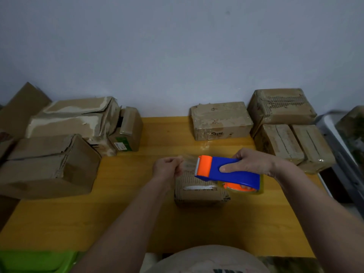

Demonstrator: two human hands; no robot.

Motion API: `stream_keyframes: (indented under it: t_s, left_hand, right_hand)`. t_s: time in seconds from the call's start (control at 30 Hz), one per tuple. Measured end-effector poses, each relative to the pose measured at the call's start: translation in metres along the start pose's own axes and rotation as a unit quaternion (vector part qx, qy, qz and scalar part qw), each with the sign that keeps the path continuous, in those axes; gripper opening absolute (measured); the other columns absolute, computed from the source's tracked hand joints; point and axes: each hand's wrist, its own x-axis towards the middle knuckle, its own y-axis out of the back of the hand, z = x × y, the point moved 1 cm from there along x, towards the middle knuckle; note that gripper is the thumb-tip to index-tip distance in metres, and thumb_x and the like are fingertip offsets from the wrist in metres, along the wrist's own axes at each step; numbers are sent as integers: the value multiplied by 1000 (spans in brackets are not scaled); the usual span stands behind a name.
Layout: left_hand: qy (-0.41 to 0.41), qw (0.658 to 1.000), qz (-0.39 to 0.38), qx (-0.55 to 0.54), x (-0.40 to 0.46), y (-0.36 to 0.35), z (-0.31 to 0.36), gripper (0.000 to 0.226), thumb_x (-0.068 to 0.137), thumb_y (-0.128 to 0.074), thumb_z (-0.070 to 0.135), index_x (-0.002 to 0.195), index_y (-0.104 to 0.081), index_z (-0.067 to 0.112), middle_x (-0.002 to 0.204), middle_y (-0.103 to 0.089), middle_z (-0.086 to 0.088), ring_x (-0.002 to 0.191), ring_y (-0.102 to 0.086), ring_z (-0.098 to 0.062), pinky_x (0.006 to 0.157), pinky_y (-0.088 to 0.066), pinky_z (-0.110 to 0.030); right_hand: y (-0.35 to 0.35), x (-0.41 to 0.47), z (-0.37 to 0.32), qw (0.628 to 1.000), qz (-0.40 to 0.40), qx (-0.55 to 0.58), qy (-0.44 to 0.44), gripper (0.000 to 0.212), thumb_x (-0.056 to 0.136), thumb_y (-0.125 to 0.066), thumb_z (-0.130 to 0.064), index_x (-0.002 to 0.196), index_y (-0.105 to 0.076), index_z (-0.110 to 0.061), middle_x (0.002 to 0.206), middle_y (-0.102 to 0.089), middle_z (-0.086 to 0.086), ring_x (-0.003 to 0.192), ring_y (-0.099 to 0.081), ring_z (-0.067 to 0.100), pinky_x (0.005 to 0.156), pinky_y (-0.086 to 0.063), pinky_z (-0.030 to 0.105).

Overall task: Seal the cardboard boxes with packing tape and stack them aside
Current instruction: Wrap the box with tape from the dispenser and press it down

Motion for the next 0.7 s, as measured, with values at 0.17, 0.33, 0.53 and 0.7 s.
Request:
stream_keyframes:
  t_s: [0.17, 0.33, 0.53, 0.7]
  left_hand:
    - [-22, 995, 98, 22, -3, 4, -25, 13, 90, -68, 23, 90, -71, 11, 84, -70, -3, 70, -62, -12, 65, -54, -25]
    - [-67, 974, 144, 160, 0, 12, -37, 28, 95, -61, 34, 73, -70, 19, 72, -65, 6, 70, -61, -12, 66, -48, -29]
    - [-39, 964, 171, 201, 10, 20, -50, 31, 98, -55, 36, 83, -72, 15, 77, -65, -3, 64, -52, -16, 57, -38, -29]
    - [-16, 972, 155, 178, 20, 19, -61, 36, 98, -55, 37, 78, -70, 11, 76, -65, -9, 64, -51, -21, 59, -35, -29]
  right_hand:
    - [-5, 13, -16, 998, 3, -68, -16, 50, 71, -67, -59, 83, -67, -11, 69, -71, 0, 61, -67, 11, 60, -50, 23]
    - [-16, 31, -33, 989, 19, -139, -40, 43, 75, -67, -58, 82, -60, -16, 79, -66, 2, 71, -63, 14, 58, -47, 23]
    - [-26, 57, -54, 971, 14, -231, -54, 52, 73, -68, -62, 81, -62, -11, 77, -64, 6, 75, -62, 21, 62, -44, 28]
    - [-32, 69, -60, 956, 15, -280, -83, 56, 73, -67, -64, 83, -61, -10, 80, -63, 8, 76, -60, 23, 63, -43, 30]
